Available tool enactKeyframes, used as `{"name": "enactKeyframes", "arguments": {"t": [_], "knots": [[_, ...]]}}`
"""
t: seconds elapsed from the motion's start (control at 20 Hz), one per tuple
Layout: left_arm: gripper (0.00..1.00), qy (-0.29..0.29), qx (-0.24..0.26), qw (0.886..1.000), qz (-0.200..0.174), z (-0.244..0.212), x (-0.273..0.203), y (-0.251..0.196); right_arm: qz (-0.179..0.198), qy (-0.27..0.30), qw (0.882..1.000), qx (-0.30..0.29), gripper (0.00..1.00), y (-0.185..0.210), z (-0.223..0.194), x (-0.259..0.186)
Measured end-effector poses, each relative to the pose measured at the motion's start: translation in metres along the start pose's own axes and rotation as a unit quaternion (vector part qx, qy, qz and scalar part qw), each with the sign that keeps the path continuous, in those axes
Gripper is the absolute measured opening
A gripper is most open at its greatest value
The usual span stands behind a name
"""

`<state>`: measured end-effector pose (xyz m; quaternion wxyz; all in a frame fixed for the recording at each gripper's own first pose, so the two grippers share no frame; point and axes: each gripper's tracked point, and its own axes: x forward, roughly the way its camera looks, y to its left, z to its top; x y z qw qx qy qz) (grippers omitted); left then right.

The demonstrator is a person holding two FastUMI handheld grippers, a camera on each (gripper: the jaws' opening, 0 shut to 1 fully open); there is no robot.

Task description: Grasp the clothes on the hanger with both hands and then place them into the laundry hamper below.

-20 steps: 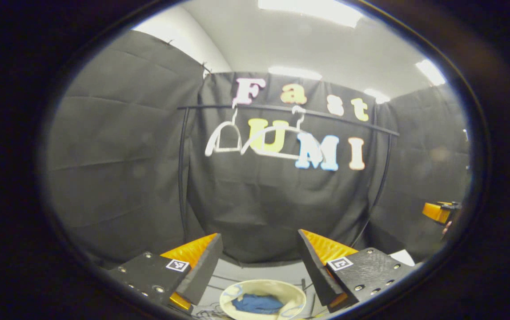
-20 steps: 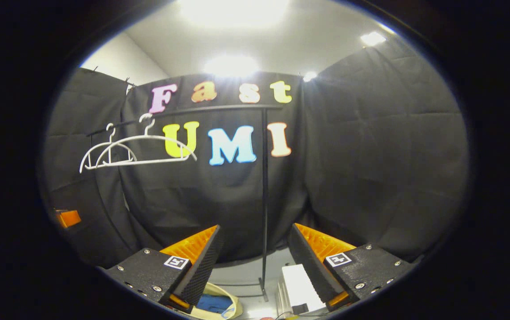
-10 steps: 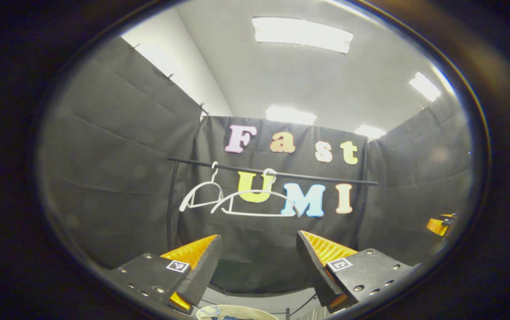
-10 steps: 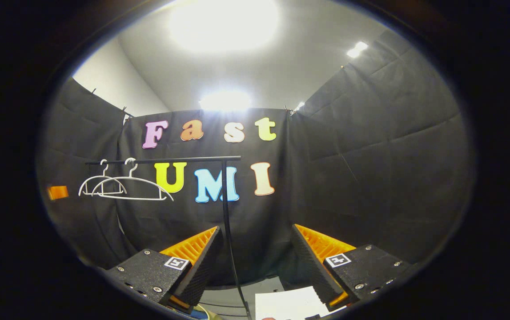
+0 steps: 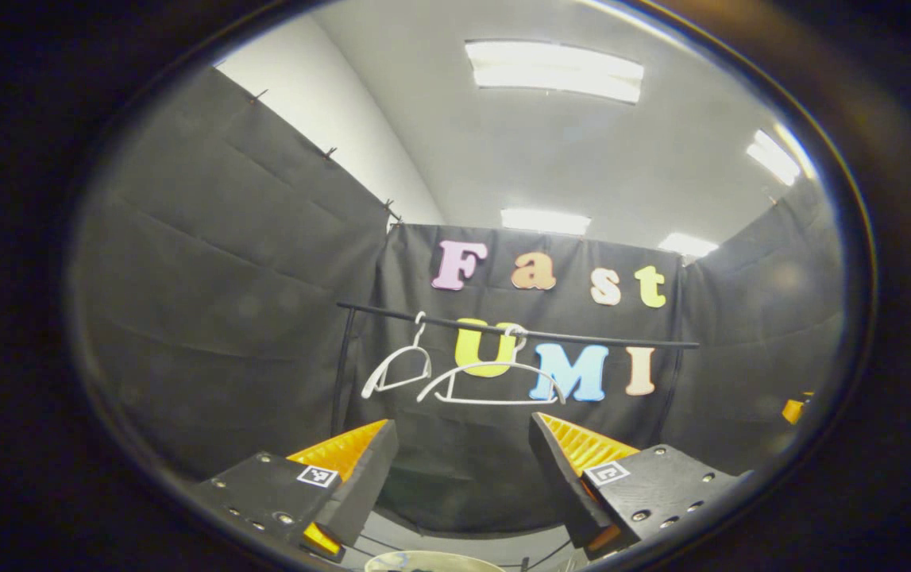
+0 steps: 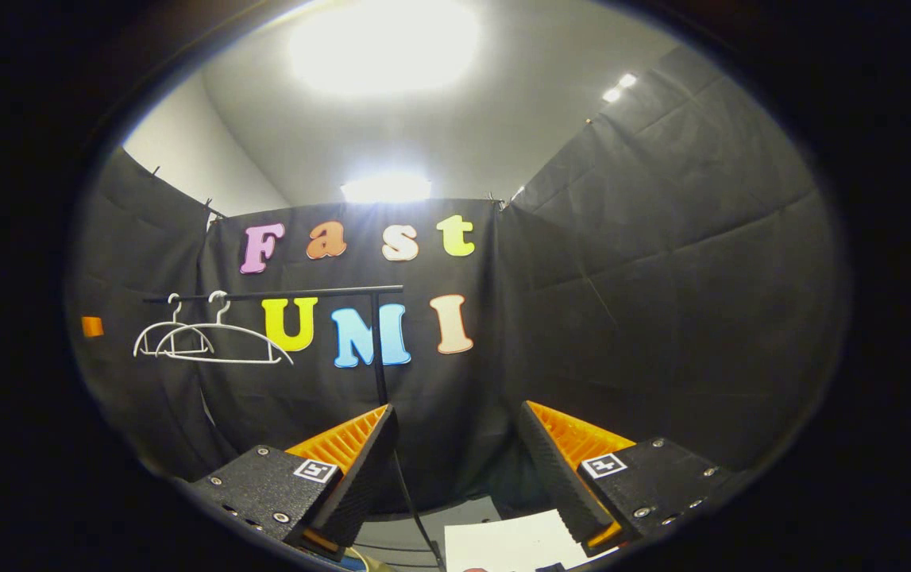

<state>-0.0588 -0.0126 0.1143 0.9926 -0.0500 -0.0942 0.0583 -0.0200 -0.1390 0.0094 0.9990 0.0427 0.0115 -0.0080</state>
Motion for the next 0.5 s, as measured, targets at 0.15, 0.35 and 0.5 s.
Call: {"name": "enactKeyframes", "arguments": {"t": [0.15, 0.35, 0.5], "knots": [[0.96, -0.005, 0.011, 1.0, -0.017, -0.002, 0.006, 0.007, 0.005, -0.001, 1.0, -0.007, 0.95, 0.025, 0.004, 0.006], [0.97, 0.012, 0.042, 0.999, -0.01, -0.017, 0.01, 0.04, 0.02, 0.003, 1.0, -0.011, 0.95, 0.073, 0.005, 0.007], [1.0, 0.023, -0.001, 1.0, -0.021, -0.028, 0.017, 0.053, 0.039, 0.003, 0.999, -0.019, 0.95, 0.107, 0.008, 0.008]]}}
